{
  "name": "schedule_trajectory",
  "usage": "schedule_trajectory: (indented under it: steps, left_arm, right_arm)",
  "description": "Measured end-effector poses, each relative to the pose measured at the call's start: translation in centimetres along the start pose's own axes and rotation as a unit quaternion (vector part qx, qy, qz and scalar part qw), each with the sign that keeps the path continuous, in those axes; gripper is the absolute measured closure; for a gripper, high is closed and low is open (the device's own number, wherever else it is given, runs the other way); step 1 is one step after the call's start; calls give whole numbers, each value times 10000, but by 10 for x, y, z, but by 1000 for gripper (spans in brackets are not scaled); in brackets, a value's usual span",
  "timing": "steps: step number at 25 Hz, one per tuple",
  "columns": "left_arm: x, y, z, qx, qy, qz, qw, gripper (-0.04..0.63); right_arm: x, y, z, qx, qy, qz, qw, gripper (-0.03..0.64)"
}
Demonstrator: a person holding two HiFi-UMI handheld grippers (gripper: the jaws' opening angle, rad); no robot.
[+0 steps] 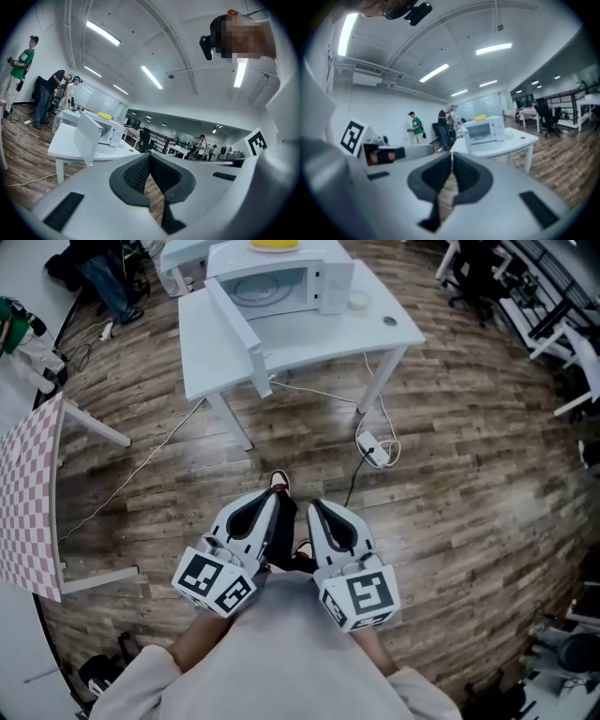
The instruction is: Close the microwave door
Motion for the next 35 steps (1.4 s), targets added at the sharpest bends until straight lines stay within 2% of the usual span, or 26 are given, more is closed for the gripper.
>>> schedule_trajectory:
  steps: [10,16,25,35]
  left_arm:
    - [-31,3,-50,-43,-67,-18,10000,577]
    - [-61,1,-75,-125,89,15,9999,576]
    - [-105,13,-123,-157,130,26,9998,577]
    - [-160,31,-154,-91,297,89,9995,576]
  right_arm:
    - [29,5,-49,-206,244,10,9995,592]
    - [42,-1,-91,-338,490,-46,9982,592]
    - [69,5,-158,-480,577,-50,9972,592]
    - [81,8,-229,-634,708,-82,9954,592]
Point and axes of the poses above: the fingertips, and each gripper's own axes: z backward along the fingers, x to its right, y out of its top, the point moved 8 cm from there along z, backward along the fingers, and after that the axes turned 15 degrees about x, right-handed, at the moved point
